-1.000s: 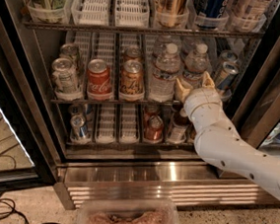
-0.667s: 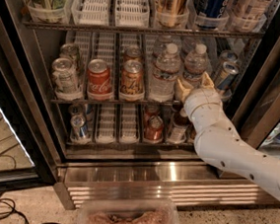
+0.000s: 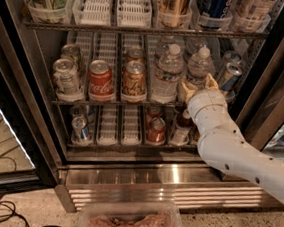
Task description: Pick water bottle from middle shelf of fridge
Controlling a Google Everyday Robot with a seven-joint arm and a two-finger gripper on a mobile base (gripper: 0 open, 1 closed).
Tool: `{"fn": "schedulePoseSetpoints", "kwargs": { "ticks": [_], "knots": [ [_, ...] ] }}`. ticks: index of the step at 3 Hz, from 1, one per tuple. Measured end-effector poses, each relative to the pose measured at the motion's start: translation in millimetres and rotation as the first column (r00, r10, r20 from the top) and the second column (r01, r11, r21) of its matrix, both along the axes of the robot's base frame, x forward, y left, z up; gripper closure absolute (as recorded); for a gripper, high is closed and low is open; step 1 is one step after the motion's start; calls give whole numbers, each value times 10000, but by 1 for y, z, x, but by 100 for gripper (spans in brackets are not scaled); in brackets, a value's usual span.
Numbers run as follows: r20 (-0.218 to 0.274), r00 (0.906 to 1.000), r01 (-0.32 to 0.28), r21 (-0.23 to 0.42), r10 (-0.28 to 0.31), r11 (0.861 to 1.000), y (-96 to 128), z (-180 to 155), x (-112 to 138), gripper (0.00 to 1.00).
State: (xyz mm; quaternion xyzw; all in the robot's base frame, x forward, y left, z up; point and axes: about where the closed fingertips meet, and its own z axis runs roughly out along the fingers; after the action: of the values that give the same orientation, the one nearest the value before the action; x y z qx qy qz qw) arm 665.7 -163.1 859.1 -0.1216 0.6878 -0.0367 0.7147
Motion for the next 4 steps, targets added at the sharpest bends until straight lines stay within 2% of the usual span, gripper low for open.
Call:
{"fn": "schedulePoseSetpoints", "kwargs": {
  "ticks": [1, 2, 3, 4],
  "knots": [
    [257, 9991, 347, -18, -346, 9994, -9, 18, -10, 100],
    [780, 9946, 685, 38, -686, 9976, -14, 42, -27, 100],
    [1087, 9904, 867, -125, -849, 9962, -13, 60, -52, 100],
    [161, 9985, 530, -67, -529, 9986, -15, 49, -98, 100]
  ]
}}
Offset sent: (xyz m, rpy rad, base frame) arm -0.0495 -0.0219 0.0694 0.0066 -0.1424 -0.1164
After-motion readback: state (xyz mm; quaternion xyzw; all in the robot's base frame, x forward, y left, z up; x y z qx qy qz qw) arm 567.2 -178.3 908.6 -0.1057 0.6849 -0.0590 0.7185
